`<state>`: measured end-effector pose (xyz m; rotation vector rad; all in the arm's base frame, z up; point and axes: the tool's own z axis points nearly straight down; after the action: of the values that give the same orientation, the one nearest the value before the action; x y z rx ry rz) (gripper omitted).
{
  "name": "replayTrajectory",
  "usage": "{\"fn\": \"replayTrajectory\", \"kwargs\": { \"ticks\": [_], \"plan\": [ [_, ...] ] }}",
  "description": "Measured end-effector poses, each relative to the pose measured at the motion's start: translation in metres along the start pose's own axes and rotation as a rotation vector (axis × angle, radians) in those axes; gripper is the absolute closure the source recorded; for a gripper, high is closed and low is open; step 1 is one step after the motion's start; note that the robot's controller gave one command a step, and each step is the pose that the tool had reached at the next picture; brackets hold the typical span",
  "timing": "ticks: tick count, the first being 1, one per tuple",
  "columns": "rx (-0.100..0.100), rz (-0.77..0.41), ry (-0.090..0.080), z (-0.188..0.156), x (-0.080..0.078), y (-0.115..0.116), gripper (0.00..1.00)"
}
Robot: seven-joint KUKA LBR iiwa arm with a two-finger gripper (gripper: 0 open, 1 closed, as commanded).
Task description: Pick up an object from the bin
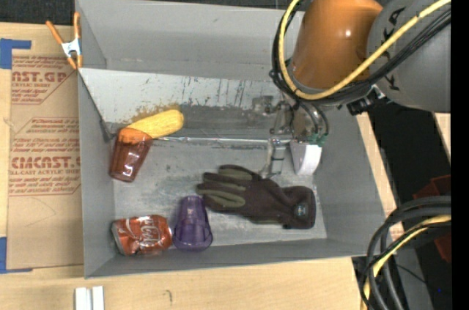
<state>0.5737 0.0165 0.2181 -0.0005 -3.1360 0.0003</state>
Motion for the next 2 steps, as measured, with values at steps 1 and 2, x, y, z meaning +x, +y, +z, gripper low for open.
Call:
{"fn": "replayTrajectory", "kwargs": {
  "ticks": [1,2],
  "plan": [
    [0.000,0.000,-0.008,-0.005,-0.001,0.000,0.00],
    [-0.002,0.063,-0.011,0.077,0.031,0.002,0.00]
  ]
}}
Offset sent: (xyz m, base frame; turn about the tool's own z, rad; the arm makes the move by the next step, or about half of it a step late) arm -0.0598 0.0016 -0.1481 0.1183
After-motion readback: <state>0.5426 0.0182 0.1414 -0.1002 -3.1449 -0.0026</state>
